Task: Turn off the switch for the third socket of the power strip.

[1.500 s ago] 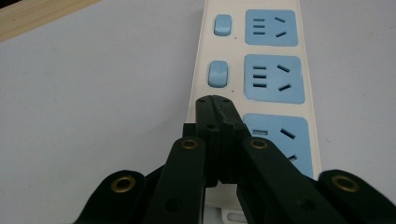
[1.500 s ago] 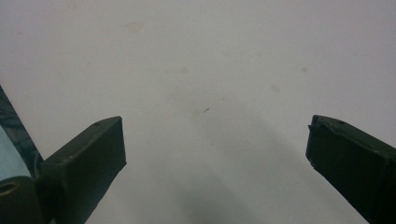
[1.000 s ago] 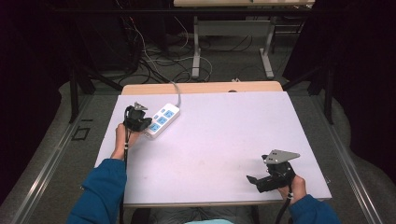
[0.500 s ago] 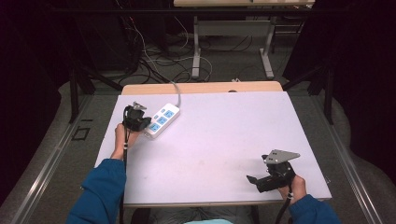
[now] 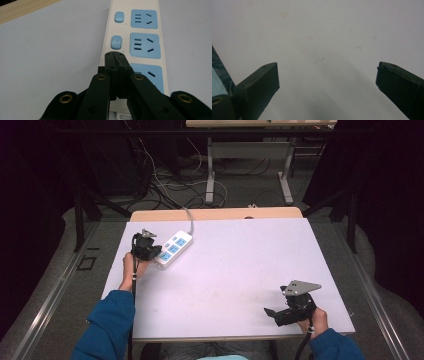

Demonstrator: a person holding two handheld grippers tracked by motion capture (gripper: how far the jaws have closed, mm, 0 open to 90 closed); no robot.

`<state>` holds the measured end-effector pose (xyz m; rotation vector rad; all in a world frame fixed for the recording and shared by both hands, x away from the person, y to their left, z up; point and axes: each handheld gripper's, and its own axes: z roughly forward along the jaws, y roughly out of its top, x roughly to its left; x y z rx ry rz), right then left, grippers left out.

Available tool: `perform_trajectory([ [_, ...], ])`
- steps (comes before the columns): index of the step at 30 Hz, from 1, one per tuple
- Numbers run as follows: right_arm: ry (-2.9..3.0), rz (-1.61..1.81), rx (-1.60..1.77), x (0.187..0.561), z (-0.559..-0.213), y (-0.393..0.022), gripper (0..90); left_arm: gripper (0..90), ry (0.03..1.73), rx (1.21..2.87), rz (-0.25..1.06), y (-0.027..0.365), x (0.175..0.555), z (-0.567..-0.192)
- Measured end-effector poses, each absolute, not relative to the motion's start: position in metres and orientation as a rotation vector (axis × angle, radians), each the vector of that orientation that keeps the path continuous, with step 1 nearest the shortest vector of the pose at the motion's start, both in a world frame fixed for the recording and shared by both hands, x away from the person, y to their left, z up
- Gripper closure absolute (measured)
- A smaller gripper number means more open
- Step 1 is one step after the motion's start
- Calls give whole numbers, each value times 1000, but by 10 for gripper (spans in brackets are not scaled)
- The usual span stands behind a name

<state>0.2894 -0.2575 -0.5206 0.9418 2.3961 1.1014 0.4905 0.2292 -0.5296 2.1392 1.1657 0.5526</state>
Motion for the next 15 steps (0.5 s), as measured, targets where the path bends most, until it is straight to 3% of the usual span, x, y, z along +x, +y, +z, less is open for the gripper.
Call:
perform_trajectory([
  [12, 2398, 1104, 940, 289, -520, -256, 43, 893, 1144, 2101, 572, 232, 481, -514],
  [15, 2398, 1106, 940, 290, -520, -257, 43, 806, 1152, 2077, 579, 232, 480, -515],
])
